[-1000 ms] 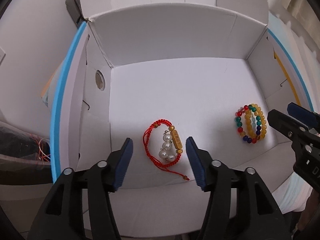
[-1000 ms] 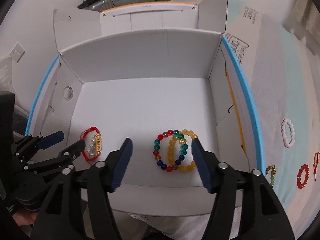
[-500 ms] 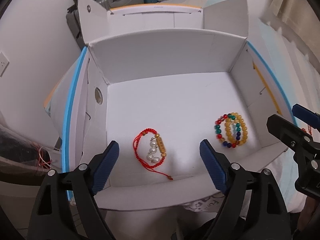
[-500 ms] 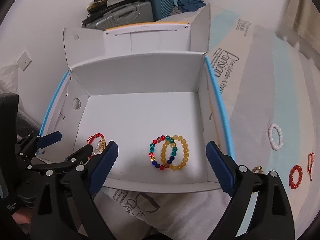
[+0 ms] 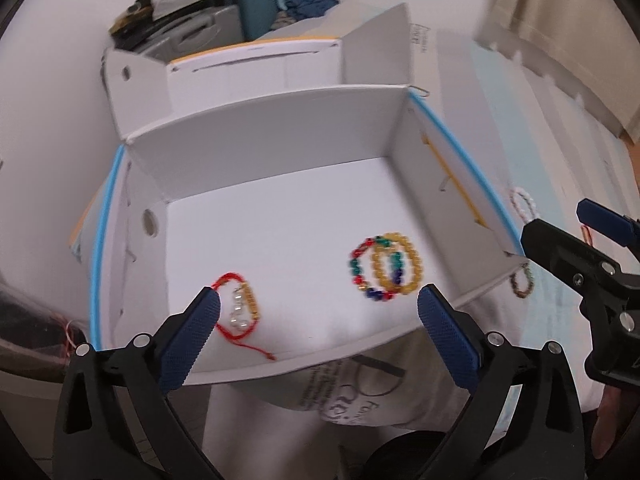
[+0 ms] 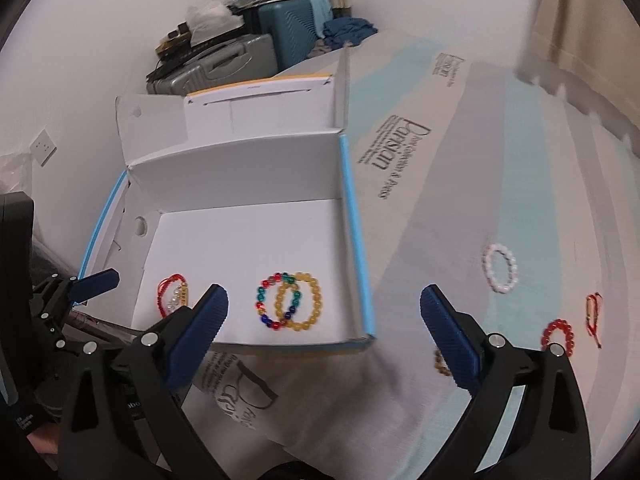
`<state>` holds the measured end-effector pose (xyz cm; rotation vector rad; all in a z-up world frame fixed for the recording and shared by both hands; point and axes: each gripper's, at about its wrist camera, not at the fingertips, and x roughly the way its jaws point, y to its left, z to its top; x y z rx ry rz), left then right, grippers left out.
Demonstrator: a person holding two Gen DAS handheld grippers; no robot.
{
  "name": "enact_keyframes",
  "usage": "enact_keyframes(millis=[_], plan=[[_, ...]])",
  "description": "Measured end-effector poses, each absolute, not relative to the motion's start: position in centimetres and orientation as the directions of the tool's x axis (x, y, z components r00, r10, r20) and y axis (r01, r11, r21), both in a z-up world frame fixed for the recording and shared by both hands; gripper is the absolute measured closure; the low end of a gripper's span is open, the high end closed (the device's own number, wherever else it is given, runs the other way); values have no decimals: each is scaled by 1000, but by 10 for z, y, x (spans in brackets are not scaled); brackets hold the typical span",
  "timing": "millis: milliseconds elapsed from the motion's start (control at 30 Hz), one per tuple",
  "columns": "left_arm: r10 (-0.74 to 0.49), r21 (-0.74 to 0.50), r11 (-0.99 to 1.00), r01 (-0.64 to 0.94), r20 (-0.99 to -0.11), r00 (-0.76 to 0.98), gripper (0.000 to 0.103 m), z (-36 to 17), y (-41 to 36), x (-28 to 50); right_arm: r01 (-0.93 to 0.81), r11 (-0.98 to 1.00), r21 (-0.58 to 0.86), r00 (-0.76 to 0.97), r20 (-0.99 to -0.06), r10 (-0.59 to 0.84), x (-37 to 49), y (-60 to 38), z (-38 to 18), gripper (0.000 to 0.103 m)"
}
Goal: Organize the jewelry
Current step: 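Withdraw both tools from the box and move over the bracelets on the bed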
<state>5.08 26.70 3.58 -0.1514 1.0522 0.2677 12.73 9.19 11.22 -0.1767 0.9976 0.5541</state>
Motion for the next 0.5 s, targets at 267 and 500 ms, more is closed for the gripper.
enact_keyframes(millis=[267,500], plan=[[127,-7,967,-254,-852,508,6,46,230,60,-455,886,95,474,-816,331,130,46,122,8],[90,-22,980,-199,-837,540,6,51,194,70,-348,932,106,556,-777,296,136,-8,131,8]])
